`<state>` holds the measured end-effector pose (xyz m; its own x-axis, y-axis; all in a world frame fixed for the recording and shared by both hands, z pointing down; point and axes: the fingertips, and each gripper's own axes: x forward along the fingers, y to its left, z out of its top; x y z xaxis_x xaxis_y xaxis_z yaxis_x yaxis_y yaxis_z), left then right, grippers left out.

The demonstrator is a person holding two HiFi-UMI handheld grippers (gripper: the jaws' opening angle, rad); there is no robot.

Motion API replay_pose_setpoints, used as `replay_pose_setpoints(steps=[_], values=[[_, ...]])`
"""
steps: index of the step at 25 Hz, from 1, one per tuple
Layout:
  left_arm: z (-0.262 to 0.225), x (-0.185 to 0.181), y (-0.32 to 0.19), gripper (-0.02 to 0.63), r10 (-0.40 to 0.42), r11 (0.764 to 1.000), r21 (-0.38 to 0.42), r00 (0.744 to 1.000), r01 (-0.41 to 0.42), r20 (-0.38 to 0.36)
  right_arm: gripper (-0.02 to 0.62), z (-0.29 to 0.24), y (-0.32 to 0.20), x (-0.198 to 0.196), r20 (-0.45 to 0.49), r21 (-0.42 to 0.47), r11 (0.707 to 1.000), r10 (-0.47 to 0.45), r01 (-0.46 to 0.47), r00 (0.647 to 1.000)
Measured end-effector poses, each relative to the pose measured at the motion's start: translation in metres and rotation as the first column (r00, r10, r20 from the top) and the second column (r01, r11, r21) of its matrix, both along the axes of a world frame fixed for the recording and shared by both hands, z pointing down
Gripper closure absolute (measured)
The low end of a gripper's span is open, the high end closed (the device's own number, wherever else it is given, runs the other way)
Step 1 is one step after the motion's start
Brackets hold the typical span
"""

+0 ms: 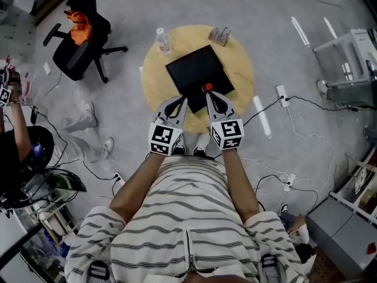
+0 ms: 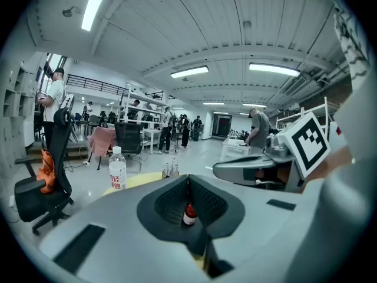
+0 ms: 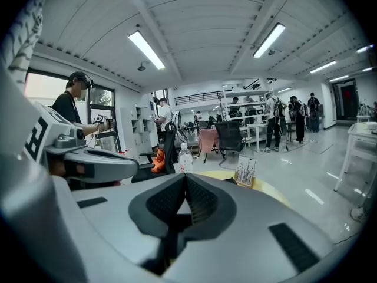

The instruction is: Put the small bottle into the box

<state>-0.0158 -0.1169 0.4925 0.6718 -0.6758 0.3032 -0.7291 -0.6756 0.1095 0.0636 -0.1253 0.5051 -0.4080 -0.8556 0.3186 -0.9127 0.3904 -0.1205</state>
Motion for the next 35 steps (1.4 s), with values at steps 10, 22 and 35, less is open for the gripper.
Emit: replay_pose_setpoints(steps=[10, 22, 35], values=[[-0.013, 0.0, -0.012, 0.584, 0.009, 1.0, 0.012, 1.0, -0.009, -0.011, 0.575, -0.025, -0.004, -0.007, 0.015, 0.035, 0.999, -0.037, 0.036, 0.999], [-0.02, 0.009, -0.012, 0.584, 0.036, 0.999, 0.025, 0.999, -0.035, -0.022, 0.575, -0.034, 0.012, 0.002, 0.038, 0.036, 0.999, -0.028, 0.026, 0.999], [-0.022, 0.016, -0.015, 0.584, 0.046, 0.998, 0.041, 0.999, -0.045, -0.029, 0.575, -0.033, 0.01, 0.014, 0.086, 0.033, 0.999, 0.023, -0.026, 0.996]])
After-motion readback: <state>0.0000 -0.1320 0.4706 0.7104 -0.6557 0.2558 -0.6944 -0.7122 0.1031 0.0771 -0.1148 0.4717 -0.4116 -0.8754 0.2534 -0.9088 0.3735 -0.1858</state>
